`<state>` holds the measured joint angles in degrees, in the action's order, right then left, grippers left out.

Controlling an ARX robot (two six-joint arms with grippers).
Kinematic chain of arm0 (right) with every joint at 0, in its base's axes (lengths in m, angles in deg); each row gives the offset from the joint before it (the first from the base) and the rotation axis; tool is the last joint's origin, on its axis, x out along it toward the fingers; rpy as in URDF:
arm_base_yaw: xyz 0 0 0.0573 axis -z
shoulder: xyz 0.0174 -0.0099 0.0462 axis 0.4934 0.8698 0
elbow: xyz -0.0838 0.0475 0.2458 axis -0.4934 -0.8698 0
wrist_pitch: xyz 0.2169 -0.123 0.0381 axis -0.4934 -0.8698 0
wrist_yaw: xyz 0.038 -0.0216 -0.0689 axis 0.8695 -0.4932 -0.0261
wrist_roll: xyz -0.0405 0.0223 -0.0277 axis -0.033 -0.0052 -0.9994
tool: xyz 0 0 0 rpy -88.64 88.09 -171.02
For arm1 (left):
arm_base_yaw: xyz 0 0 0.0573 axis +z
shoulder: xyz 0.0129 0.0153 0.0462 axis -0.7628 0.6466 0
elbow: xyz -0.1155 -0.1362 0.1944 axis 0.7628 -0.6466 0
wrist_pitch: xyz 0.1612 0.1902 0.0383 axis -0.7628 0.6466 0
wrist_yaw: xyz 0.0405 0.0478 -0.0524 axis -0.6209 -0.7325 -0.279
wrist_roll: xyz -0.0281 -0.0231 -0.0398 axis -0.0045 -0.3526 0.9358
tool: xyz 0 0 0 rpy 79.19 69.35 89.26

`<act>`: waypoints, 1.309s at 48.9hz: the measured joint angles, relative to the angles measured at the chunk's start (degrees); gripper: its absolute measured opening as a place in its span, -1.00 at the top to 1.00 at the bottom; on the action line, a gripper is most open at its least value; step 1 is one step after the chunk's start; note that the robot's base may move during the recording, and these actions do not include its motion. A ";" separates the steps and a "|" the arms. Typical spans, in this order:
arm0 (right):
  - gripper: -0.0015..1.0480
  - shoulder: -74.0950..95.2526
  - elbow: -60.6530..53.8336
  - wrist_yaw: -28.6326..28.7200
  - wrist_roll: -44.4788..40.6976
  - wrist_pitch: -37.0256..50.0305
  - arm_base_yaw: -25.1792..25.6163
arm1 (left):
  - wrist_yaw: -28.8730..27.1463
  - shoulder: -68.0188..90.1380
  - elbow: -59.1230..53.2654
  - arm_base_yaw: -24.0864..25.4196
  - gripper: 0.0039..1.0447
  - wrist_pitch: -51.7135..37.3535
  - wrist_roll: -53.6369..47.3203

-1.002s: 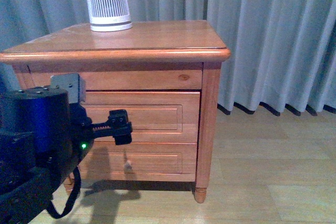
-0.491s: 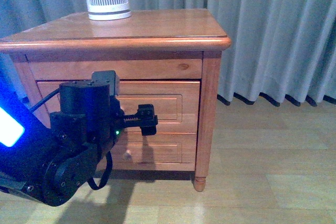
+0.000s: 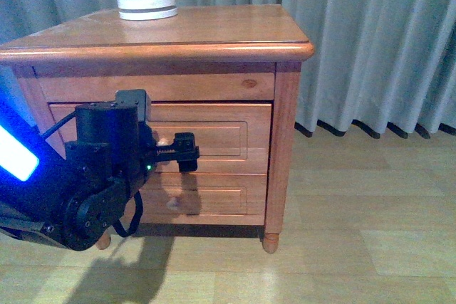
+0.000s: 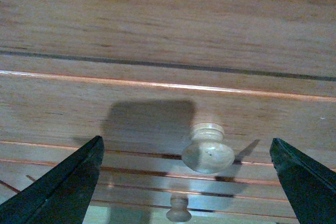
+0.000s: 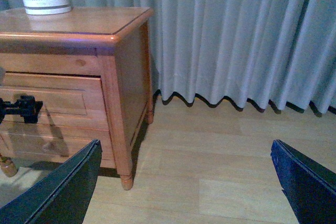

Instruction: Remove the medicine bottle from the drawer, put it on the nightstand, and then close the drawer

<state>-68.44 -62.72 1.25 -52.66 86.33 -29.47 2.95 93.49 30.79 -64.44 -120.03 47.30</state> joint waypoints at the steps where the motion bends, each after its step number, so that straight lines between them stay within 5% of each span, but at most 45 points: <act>1: -0.87 0.00 0.00 -0.02 0.00 0.00 0.00 | 0.04 0.09 0.04 0.02 -0.88 0.04 -0.04; 16: -0.87 0.00 0.02 -0.02 0.00 0.00 0.00 | 0.66 1.14 0.50 -0.04 -0.77 0.09 -0.24; 41: -0.87 0.00 0.00 0.00 0.00 0.00 0.00 | 1.16 1.88 2.36 -0.04 0.48 0.09 -0.68; 64: -0.87 0.00 0.02 -0.02 0.00 0.00 0.00 | 1.18 -2.23 -7.13 -0.24 0.52 -3.98 -1.42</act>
<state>-68.44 -62.70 1.23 -52.66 86.33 -29.47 4.13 91.27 23.67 -64.68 -124.01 45.88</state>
